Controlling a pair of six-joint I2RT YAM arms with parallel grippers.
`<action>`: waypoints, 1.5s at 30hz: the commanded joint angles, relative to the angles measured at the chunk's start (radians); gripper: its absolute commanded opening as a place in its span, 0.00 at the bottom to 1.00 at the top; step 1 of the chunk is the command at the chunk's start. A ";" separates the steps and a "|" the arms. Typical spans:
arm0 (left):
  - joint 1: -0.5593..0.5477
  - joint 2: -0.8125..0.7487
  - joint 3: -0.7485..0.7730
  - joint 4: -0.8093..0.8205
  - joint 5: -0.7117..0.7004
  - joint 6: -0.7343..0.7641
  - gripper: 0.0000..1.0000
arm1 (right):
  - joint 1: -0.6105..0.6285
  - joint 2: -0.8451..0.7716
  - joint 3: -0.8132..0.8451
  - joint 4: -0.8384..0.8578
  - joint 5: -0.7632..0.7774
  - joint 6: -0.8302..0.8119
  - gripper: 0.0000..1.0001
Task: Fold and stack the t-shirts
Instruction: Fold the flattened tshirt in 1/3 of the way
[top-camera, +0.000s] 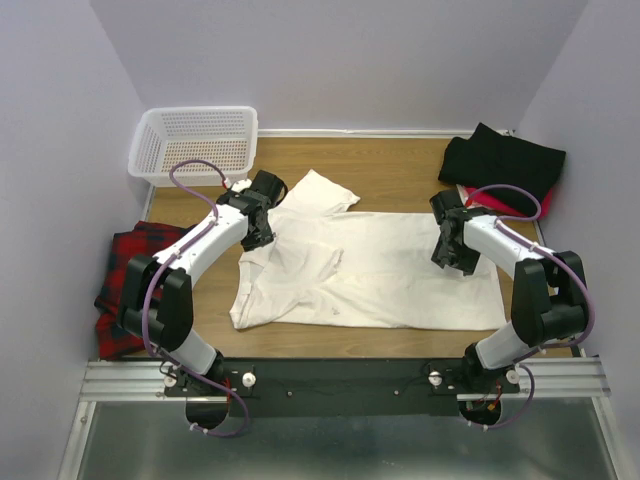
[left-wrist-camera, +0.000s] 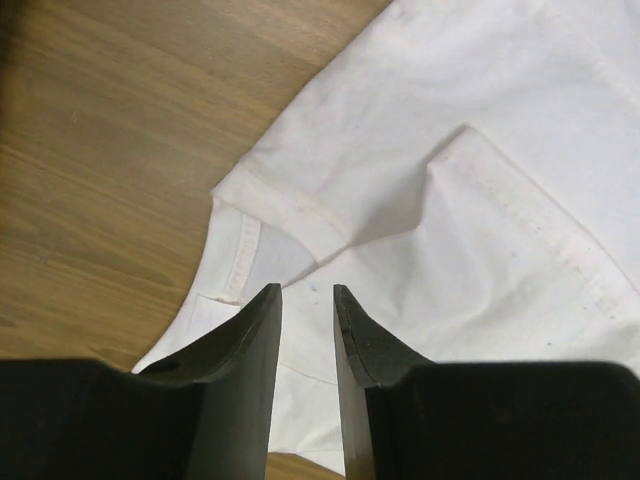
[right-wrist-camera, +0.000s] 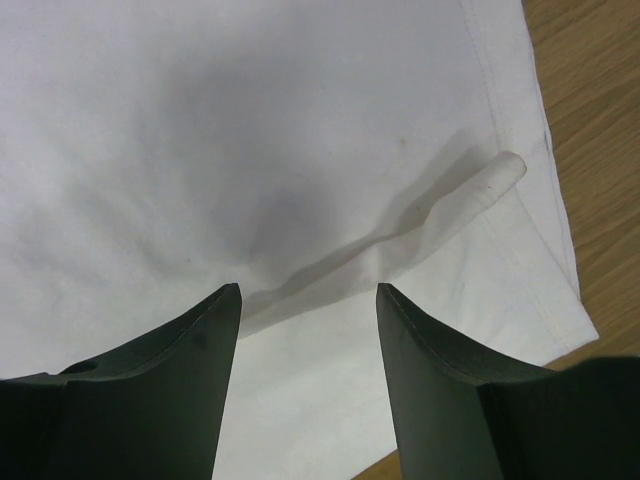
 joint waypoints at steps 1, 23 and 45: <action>-0.012 0.026 -0.013 0.114 0.060 0.110 0.36 | -0.010 0.012 0.032 -0.019 0.002 -0.002 0.65; 0.040 0.372 -0.010 0.179 0.026 0.169 0.54 | -0.008 0.035 0.088 -0.013 -0.029 -0.002 0.66; 0.137 0.273 -0.132 0.151 -0.013 0.135 0.52 | -0.008 0.217 0.031 0.097 -0.125 -0.022 0.67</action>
